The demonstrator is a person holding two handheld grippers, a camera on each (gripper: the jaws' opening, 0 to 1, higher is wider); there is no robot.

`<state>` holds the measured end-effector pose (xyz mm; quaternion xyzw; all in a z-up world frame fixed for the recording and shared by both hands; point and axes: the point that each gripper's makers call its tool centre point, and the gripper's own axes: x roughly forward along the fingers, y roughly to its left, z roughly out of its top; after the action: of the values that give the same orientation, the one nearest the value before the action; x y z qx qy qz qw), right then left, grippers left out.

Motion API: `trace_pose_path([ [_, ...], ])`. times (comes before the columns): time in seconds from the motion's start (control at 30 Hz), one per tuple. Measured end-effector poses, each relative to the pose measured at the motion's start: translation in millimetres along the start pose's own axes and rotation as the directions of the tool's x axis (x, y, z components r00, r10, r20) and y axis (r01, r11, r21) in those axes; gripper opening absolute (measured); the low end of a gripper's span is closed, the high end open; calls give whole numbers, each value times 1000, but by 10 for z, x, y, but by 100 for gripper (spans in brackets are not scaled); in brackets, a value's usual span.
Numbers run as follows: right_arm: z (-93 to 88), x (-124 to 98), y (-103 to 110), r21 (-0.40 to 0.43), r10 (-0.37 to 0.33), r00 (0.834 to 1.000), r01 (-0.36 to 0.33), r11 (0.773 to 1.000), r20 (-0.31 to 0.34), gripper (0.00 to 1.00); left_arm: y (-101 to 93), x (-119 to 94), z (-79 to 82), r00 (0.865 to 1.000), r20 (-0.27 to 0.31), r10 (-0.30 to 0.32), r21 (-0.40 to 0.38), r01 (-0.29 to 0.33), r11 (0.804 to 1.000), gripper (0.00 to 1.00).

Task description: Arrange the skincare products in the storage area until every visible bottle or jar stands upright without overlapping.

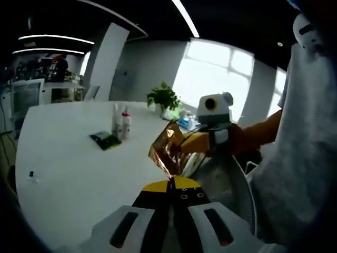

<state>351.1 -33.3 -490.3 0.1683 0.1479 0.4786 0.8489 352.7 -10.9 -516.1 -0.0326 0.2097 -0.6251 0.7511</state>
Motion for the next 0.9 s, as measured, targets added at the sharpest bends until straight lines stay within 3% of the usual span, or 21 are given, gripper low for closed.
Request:
trace_pose_path([
  [0.67,22,13,136,52,95,995,-96,994,14,0,-103,-10,34,999,13,-46,1,46,999,3],
  [0.9,-39,52,167,73,120,993,-119,990,-13,0,-108,0,89,998,44,-50,-7,51,999,14],
])
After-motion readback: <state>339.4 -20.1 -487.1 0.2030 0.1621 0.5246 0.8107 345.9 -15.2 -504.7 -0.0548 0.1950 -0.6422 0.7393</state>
